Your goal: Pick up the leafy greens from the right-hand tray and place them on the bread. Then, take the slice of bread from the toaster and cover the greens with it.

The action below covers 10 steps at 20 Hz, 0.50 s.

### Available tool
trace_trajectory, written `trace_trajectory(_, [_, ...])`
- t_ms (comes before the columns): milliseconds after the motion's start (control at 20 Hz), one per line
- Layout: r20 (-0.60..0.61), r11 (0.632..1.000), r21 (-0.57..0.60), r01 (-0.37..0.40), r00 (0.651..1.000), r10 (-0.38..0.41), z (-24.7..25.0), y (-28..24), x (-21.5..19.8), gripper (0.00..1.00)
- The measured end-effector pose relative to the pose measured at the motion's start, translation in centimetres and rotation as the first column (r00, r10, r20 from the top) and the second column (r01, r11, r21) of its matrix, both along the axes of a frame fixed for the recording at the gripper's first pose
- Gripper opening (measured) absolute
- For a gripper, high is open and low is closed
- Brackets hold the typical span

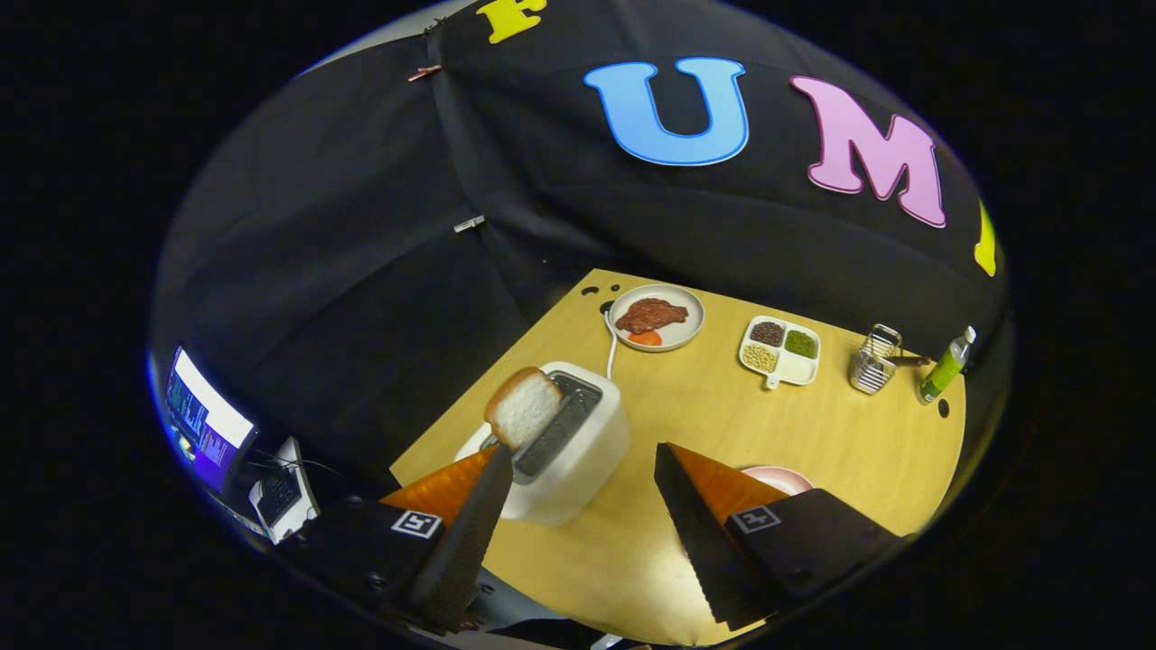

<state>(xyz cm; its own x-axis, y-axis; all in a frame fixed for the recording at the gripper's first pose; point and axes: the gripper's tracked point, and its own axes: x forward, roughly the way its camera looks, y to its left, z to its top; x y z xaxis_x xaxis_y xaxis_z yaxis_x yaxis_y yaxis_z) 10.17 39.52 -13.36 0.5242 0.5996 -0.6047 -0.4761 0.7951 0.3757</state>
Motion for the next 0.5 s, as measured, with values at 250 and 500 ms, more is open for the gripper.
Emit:
trace_trajectory(250, [-0.006,1.000,-0.002,0.017,1.000,-0.017,-1.2,8.2,1.8,0.99])
trace_trajectory(500, [-0.049,0.992,-0.105,0.076,0.996,-0.081,-5.8,12.0,3.7,0.99])
